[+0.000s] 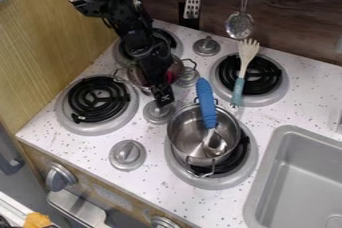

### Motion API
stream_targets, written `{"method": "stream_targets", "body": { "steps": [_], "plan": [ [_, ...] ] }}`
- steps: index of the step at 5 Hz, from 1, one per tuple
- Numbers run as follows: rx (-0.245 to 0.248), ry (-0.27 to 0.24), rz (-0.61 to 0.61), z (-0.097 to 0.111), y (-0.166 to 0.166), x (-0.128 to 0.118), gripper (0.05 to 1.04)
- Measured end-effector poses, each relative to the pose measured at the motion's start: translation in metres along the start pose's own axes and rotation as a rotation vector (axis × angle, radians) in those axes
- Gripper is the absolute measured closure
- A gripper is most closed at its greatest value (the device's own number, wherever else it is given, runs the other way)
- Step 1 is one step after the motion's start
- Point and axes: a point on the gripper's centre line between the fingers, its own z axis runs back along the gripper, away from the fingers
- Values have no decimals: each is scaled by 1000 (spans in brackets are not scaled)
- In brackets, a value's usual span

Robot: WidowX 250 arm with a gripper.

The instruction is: Move the silver pot to the lower left burner

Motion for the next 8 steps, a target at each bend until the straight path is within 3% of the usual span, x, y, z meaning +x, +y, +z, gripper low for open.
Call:
{"method": "stream_targets", "body": {
  "steps": [1, 3, 4, 5, 6, 7, 8],
  "plan": [
    [25, -12, -10, -4, 1, -1, 195],
    [84, -29, -24, -9, 5, -5, 753],
    [110, -24, -49, -6, 6, -6, 876],
    [150, -29, -62, -6, 7, -5, 941],
    [227, -18, -60, -1, -4, -7, 991],
    [274, -22, -11, 14, -5, -1, 999],
    [284, 2, 35, 23, -10, -2, 1000]
  ]
}}
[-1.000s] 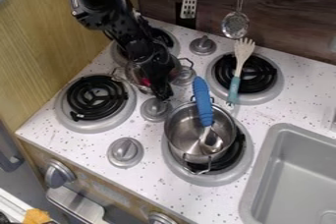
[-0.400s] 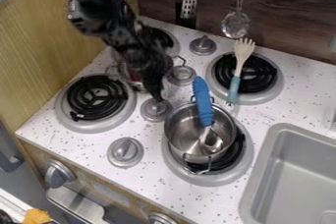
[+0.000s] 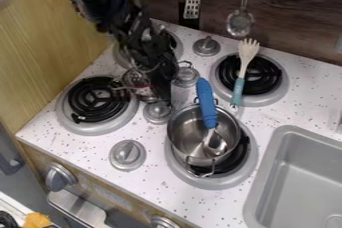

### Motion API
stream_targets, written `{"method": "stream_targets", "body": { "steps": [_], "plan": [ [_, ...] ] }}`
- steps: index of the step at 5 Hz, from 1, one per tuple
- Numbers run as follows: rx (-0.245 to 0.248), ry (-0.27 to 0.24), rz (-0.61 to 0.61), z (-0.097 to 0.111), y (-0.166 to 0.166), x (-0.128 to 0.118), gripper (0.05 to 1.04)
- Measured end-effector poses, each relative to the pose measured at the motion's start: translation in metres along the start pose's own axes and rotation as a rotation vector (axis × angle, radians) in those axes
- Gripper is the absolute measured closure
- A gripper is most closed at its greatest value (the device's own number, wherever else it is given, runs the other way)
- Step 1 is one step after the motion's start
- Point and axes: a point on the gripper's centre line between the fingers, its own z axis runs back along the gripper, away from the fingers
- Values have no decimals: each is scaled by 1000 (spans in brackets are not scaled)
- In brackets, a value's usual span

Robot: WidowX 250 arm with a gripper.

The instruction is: Move the silver pot to the lower left burner

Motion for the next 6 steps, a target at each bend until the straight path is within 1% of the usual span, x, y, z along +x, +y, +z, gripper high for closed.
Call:
{"method": "stream_targets", "body": {
  "steps": [1, 2, 3, 4, 5, 6],
  "plan": [
    [48, 41, 48, 21, -1, -3, 1000],
    [88, 67, 43, 36, 5, -9, 1000],
    [103, 87, 56, 46, 8, -13, 1000],
    [68, 104, 103, 44, 11, -29, 1000],
    [70, 79, 145, 41, 15, -42, 1000],
    [80, 77, 183, 35, 16, -57, 1000]
  ]
}}
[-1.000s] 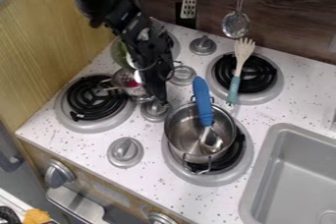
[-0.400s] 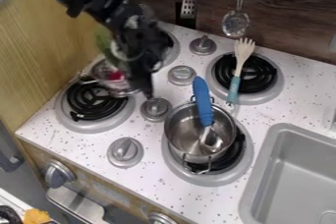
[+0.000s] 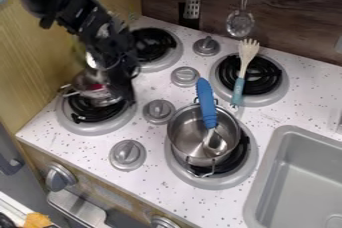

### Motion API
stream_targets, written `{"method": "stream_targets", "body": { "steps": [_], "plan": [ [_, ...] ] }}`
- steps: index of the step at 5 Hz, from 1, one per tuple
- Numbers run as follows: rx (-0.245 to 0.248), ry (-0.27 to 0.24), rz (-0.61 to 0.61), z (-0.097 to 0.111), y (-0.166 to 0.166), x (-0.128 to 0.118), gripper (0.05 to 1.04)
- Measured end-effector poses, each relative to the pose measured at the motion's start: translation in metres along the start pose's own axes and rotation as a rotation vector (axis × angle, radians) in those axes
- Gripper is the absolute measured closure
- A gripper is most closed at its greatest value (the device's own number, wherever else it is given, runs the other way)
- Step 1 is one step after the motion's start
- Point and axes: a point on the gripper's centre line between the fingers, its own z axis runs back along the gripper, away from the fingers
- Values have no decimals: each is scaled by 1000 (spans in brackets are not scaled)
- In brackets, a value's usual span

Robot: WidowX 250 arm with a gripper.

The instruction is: Move the silver pot to the lower left burner

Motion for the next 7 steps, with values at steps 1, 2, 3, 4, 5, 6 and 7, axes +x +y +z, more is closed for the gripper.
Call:
{"method": "stream_targets", "body": {
  "steps": [1, 2, 3, 4, 5, 6, 7],
  "plan": [
    [-7, -6, 32, -1, -2, 0, 1000],
    [-17, -21, 38, -7, -7, 0, 964],
    [-35, -30, 89, -7, -13, 1, 785],
    [-94, -25, 93, -12, -23, 0, 497],
    [-108, -30, 169, -11, -25, 2, 196],
    [-145, -26, 184, -8, -27, 5, 78],
    [-122, -15, 226, 7, -18, 8, 83]
  ]
}}
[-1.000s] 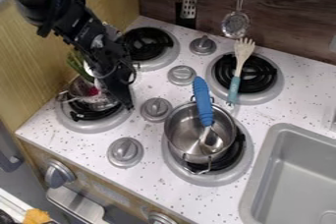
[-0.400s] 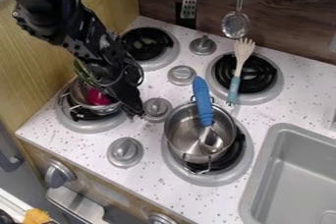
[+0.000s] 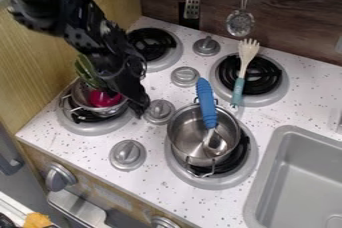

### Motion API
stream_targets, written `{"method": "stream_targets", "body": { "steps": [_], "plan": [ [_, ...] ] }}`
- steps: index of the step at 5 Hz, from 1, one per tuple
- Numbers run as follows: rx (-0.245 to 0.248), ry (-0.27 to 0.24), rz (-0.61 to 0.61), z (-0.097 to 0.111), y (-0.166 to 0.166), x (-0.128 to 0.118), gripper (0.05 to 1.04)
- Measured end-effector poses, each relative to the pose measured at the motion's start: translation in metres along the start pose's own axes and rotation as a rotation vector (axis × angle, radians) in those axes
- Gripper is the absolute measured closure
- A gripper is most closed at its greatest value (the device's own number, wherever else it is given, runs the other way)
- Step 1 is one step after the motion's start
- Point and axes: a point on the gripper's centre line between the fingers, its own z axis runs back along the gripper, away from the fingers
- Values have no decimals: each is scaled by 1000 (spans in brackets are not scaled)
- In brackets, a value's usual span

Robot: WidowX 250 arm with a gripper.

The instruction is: Move the silver pot to the lower left burner

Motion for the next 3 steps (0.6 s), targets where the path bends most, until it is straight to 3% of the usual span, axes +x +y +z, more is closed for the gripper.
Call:
{"method": "stream_targets", "body": {
  "steps": [1, 2, 3],
  "plan": [
    [14, 25, 30, 11, 4, 7, 84],
    [-9, 69, 62, 21, 7, 21, 84],
    [-62, 49, 151, 31, 1, 46, 83]
  ]
}}
